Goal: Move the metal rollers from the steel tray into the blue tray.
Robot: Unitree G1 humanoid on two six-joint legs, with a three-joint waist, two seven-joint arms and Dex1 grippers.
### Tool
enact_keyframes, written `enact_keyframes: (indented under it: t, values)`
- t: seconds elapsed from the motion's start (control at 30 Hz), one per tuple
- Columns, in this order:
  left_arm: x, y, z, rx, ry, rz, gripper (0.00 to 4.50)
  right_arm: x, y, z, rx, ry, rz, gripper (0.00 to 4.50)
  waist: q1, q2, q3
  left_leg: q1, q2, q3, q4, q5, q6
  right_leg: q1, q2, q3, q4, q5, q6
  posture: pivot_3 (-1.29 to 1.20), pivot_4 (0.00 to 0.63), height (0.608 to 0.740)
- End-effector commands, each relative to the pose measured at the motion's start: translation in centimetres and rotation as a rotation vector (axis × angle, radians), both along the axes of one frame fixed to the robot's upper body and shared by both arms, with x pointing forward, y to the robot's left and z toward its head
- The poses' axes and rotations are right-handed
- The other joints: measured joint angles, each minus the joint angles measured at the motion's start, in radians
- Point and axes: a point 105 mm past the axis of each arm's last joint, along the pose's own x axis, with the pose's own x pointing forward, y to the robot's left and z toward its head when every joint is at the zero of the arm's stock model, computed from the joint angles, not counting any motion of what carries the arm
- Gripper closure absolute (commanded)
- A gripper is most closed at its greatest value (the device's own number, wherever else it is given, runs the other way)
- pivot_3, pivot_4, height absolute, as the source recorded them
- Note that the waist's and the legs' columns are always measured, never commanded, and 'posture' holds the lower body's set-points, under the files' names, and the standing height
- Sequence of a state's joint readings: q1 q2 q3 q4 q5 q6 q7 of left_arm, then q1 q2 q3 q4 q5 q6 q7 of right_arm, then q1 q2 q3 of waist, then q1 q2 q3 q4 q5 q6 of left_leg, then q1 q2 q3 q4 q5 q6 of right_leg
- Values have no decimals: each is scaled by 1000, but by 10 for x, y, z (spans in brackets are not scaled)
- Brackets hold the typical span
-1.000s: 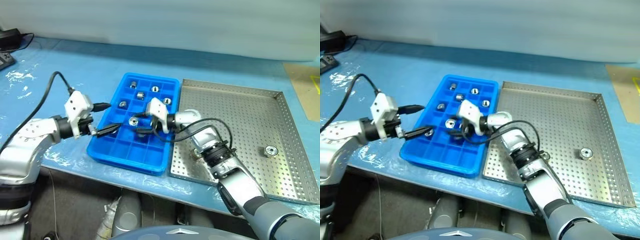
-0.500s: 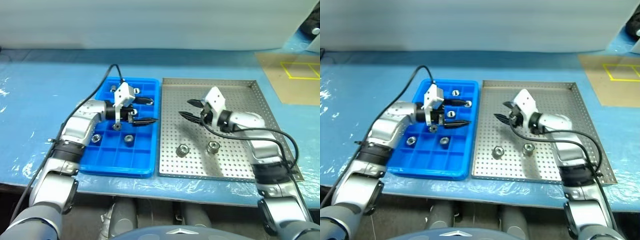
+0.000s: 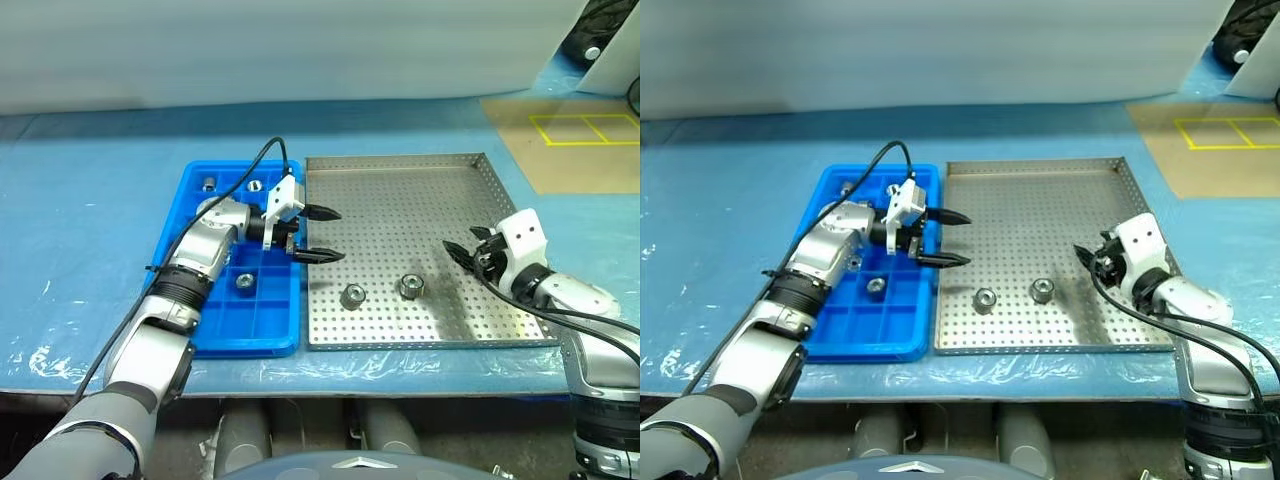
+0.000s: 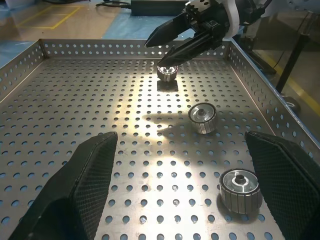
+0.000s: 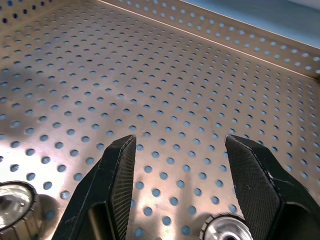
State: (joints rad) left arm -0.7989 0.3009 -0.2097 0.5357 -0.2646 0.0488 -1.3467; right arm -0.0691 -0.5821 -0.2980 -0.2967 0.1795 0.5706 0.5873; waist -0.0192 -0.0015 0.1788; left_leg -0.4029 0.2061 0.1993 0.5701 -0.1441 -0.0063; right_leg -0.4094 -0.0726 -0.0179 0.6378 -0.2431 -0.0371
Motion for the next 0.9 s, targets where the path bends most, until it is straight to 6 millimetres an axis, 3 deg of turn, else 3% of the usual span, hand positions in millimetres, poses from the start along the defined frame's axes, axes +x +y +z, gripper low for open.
enact_keyframes:
  t: [0.03,0.3,0.9]
  values:
    - [-1,-4,11,-16,-47,-25,203,-3,-6,19,-20,-74,-15,1617,0,0,0,0,0,0,0,0,0,0,0,0,0,0,0,-467,150,740]
    - [-3,-5,11,-24,-49,-33,203,-4,-32,-4,-17,-24,-105,1617,1,0,0,0,0,0,0,-2,3,2,0,-1,-4,0,0,-446,150,740]
    - [-6,2,8,-11,-52,-17,203,-6,-26,-46,18,81,-85,1617,2,1,-1,-1,0,0,-3,-4,7,6,-2,-1,-15,1,1,-410,150,740]
